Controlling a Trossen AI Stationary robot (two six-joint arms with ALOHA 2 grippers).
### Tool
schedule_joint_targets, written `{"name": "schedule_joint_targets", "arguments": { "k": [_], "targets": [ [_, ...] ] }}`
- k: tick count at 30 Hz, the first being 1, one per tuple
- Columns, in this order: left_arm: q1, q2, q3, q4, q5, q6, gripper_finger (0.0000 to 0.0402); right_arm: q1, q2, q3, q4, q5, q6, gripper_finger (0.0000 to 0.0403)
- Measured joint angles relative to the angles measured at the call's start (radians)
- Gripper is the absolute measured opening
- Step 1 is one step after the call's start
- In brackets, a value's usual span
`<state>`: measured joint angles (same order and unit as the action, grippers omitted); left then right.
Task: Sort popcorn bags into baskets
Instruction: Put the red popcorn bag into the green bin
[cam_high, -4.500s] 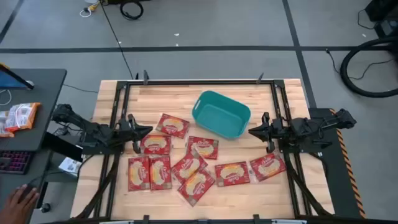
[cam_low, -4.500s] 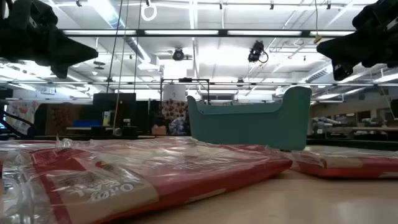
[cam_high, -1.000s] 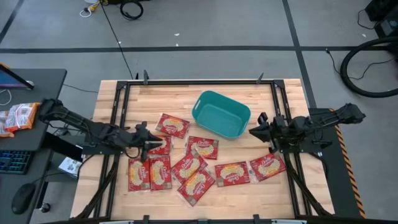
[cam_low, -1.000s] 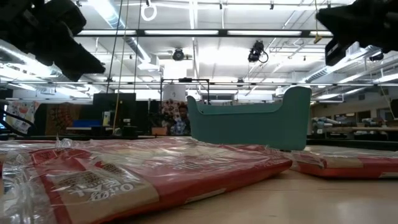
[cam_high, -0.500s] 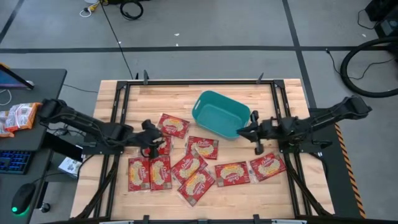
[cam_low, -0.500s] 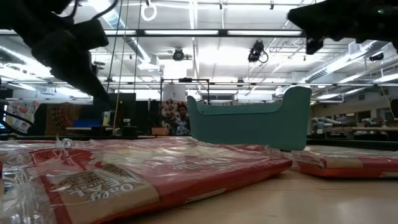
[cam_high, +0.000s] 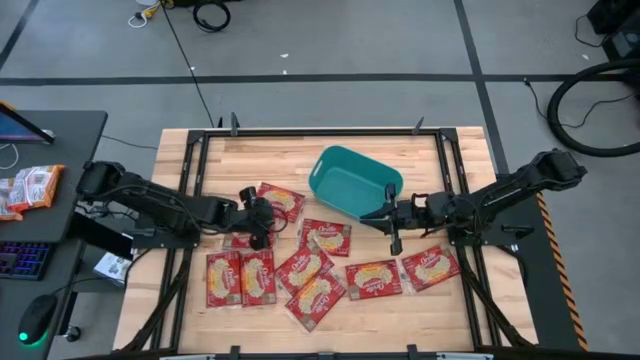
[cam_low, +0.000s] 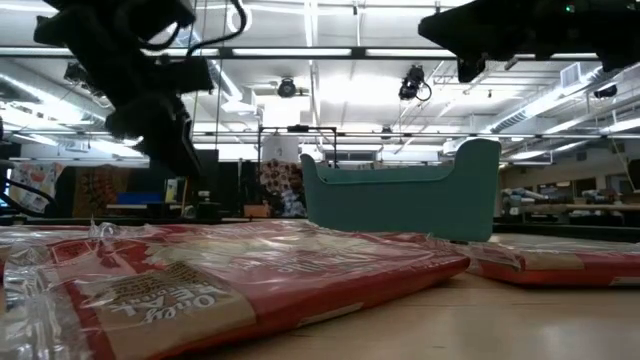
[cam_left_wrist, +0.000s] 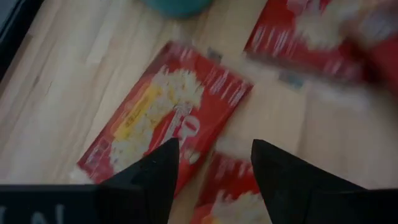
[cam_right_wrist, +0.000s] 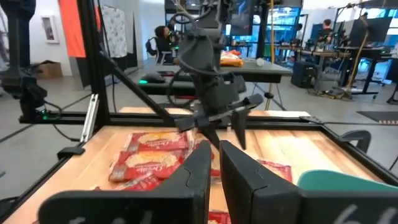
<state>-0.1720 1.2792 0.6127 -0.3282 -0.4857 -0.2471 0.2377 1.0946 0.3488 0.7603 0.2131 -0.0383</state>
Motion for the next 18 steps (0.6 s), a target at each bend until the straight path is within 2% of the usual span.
{"name": "schedule_joint_targets", "arguments": {
  "k": [6,13,18],
  "targets": [
    [0.019,0.112,0.005,0.01,-0.021,0.138,0.0202,0.046,-0.001,-0.001,-0.036,0.0,-0.007,0.0041],
    [0.018,0.213,0.004,0.077,-0.148,0.273,0.0197,0.062,0.0,-0.001,-0.045,0.0,-0.018,0.0041],
    [0.017,0.254,0.004,0.146,-0.153,0.361,0.0197,0.062,0.0,-0.001,-0.054,0.0,-0.018,0.0041]
  ]
}}
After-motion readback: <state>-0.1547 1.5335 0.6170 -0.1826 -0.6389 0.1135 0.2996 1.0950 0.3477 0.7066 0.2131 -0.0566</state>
